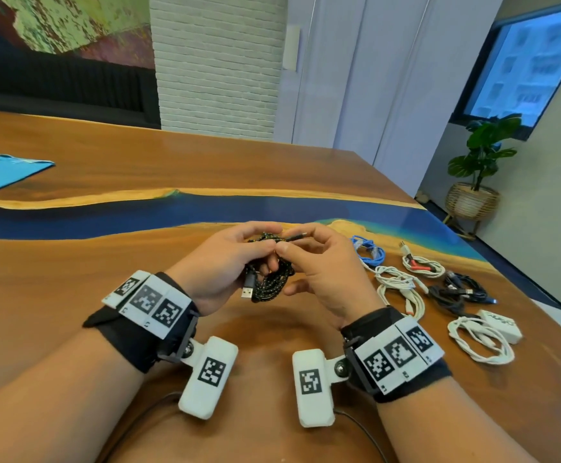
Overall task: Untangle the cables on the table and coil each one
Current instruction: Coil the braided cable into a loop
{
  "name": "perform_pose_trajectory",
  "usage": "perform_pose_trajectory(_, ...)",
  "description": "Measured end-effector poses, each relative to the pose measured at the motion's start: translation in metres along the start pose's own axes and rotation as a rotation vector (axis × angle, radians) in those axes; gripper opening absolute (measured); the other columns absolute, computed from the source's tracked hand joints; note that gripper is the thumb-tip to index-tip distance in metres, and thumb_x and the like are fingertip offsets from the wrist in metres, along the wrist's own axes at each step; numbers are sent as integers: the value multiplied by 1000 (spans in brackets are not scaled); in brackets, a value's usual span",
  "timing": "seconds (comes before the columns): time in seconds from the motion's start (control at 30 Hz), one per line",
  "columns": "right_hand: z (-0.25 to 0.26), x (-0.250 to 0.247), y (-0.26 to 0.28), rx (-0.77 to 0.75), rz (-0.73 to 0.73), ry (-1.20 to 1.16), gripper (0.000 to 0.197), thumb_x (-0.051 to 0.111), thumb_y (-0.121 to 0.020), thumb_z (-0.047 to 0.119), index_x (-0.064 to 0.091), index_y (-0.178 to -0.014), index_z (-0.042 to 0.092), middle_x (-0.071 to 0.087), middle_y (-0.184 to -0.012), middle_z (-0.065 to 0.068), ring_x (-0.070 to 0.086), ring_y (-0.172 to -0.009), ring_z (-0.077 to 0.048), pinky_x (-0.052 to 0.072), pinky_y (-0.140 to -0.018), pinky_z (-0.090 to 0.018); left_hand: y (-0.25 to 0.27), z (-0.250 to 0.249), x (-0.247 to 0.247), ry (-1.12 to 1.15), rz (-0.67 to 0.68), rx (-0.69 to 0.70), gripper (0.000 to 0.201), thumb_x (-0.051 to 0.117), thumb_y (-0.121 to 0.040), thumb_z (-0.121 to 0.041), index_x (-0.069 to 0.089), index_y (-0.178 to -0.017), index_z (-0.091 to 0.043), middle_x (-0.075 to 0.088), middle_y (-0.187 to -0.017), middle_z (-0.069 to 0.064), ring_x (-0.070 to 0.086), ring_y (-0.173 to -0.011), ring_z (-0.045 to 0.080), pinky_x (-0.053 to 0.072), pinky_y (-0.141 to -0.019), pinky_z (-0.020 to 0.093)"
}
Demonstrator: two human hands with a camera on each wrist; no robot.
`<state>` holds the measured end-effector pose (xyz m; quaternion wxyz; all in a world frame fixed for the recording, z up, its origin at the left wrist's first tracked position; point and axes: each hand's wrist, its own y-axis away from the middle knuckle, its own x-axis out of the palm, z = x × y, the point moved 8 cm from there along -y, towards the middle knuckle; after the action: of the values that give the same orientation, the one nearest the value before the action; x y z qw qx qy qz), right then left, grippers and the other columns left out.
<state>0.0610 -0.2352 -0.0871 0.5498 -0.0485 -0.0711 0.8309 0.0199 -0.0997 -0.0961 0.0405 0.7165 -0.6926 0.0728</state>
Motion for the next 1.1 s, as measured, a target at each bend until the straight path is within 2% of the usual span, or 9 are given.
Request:
perform_pose_trajectory(0.13,11,-4,0,-25,-24,96,5,69,-94,8,71,-99,7,69,-88,-14,68,-67,-19,52,-43,-29,2,-2,4,-67,-1,18,24,56,-103,-11,73,-118,-17,66,-82,7,61,-74,12,51,-70,28)
perform_pose_trajectory(0.27,24,-22,-14,-5,-62,215,1,70,-94,11,71,-94,10,67,-83,-6,63,-54,-6,54,-48,-32,1,-5,-10,-148,-100,17,17,64,-100,-24,75,-113,-25,75,-105,2,66,-93,16,52,-76,36)
perform_pose_trajectory(0.4,26,-54,-41,98,-108,430,7,69,-93,11,72,-87,12,70,-95,-12,57,-56,-22,55,-50,-34,1,-11,-22,-114,-166,21,19,62,-101,-26,76,-111,-19,71,-101,2,64,-88,17,48,-70,31)
perform_pose_trajectory(0.53,12,-82,-56,233,-59,866,13,66,-92,10,74,-82,14,73,-88,-10,73,-65,-33,61,-52,-40,0,-12,-25,-85,-164,12,21,61,-100,-27,76,-110,-15,70,-96,4,63,-83,18,46,-70,31)
perform_pose_trajectory(0.67,-2,-97,-54,332,-28,1057,14,66,-91,6,76,-101,10,75,-91,-12,76,-73,-30,64,-71,-49,-2,-8,-26,-91,-148,-10,23,61,-100,-29,77,-109,-15,71,-92,3,62,-78,17,44,-69,31)
perform_pose_trajectory(0.73,5,-100,-53,288,-56,1030,19,68,-89,7,75,-106,10,75,-92,-11,74,-75,-26,64,-70,-49,-3,-5,-27,-95,-140,-25,23,63,-99,-30,78,-107,-15,71,-91,3,61,-76,17,44,-68,32)
perform_pose_trajectory(0.83,28,-108,-45,242,-108,867,16,72,-91,15,74,-107,15,73,-94,-4,76,-78,-28,65,-63,-46,-6,-2,-29,-93,-137,-34,22,61,-100,-27,78,-106,-14,70,-90,4,59,-71,16,41,-66,32)
perform_pose_trajectory(0.97,74,-129,-21,139,-161,782,9,69,-94,16,75,-100,13,75,-94,-6,76,-74,-19,64,-59,-39,-8,-2,-29,-85,-102,-23,24,60,-100,-24,77,-108,-10,67,-84,4,53,-65,15,36,-63,32)
perform_pose_trajectory(1.1,109,-172,15,89,-257,759,10,67,-97,21,76,-98,17,77,-94,-2,76,-76,-20,64,-60,-38,-13,4,-30,-131,-80,-22,28,58,-100,-28,73,-112,-8,63,-75,1,49,-56,12,34,-55,29)
